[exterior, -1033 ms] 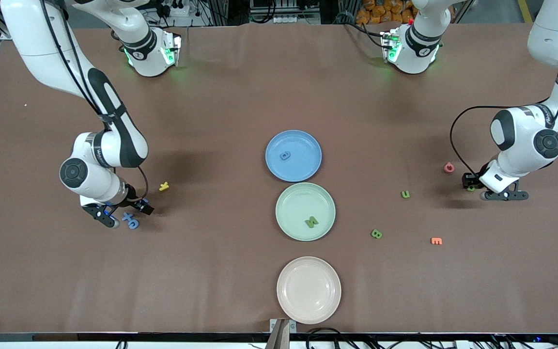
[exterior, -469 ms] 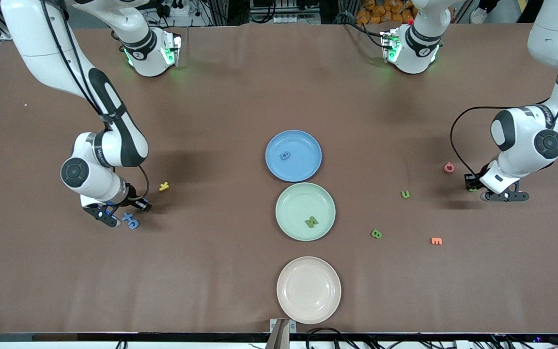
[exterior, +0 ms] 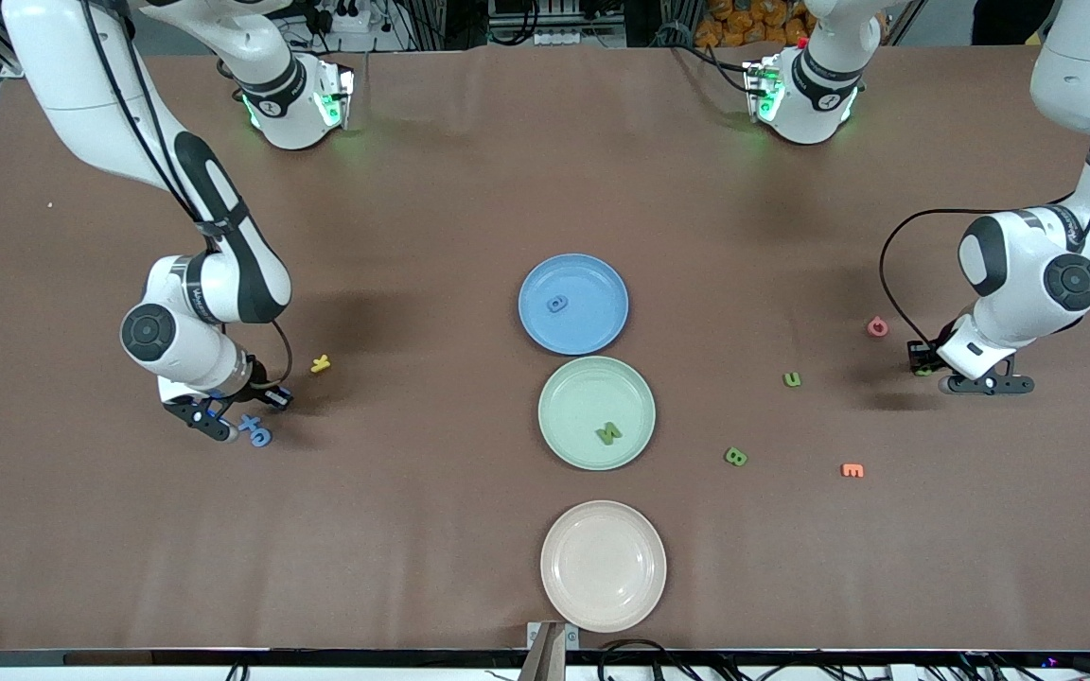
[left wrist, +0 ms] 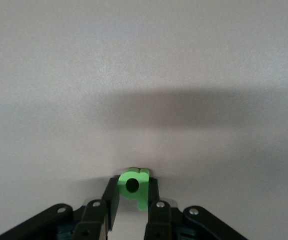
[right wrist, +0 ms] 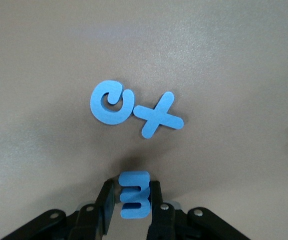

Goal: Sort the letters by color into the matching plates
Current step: 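Grasp blue m with the right gripper while the left gripper lifts q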

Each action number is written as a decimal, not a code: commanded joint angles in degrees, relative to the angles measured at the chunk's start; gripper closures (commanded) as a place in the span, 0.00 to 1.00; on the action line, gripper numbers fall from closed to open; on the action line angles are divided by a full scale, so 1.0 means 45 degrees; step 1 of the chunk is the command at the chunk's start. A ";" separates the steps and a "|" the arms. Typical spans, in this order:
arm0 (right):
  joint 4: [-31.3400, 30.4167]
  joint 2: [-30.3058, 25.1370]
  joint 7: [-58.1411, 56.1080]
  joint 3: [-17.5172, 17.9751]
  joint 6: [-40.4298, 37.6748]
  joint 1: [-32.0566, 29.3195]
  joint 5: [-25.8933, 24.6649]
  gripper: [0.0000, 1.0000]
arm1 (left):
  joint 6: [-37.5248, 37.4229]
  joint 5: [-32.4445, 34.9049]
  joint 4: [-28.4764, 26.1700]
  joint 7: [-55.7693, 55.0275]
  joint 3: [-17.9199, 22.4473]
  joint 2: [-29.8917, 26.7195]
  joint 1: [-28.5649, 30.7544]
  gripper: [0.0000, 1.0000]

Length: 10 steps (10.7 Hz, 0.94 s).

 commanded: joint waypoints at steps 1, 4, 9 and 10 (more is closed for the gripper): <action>-0.0464 -0.0069 -0.0072 0.0124 0.0272 -0.0160 -0.0334 0.83 | -0.0935 0.0078 0.0595 -0.0019 -0.0632 -0.0436 0.0129 1.00; -0.0425 -0.0069 -0.0130 0.0124 0.0233 -0.0141 -0.0782 0.88 | -0.1858 -0.0330 0.1707 -0.0038 -0.1842 -0.0634 0.0111 1.00; 0.0547 -0.0381 -0.1687 0.0183 -0.1518 0.0229 -0.2502 0.91 | -0.1858 -0.0508 0.3992 -0.0973 -0.3799 0.0340 -0.0939 1.00; 0.0977 -0.0497 -0.2254 0.0241 -0.2144 0.0327 -0.2444 0.91 | -0.1858 -0.0508 0.4305 -0.1382 -0.3800 0.0497 -0.1621 1.00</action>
